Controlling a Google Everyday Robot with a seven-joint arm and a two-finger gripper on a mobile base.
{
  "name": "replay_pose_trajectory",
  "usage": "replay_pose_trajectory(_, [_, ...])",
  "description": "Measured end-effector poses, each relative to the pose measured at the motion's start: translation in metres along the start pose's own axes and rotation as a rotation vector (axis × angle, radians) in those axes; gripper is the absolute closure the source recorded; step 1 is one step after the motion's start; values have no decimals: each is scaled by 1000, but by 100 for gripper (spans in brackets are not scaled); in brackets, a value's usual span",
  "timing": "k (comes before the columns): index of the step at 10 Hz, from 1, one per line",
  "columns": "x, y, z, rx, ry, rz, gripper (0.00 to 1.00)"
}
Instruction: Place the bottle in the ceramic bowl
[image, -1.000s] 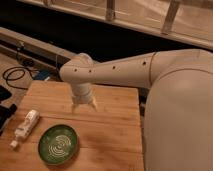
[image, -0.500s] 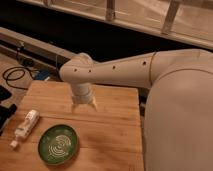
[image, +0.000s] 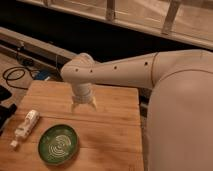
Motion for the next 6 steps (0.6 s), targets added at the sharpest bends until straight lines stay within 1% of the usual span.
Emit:
replay_pose_trajectory(1, [-6,12,-1,-33,-15,-30,35])
replay_pose_trajectory(2, [-12,30,-2,-73,-31,-69,35])
replay_pose_trajectory(4, [-27,66,-3,-185,-54,-130,35])
replay_pose_trajectory(5, [-37,100,-2,-279,-57,-193,35])
replay_pose_trajectory(6, [-40,110,-1,-308,-59,-212,35])
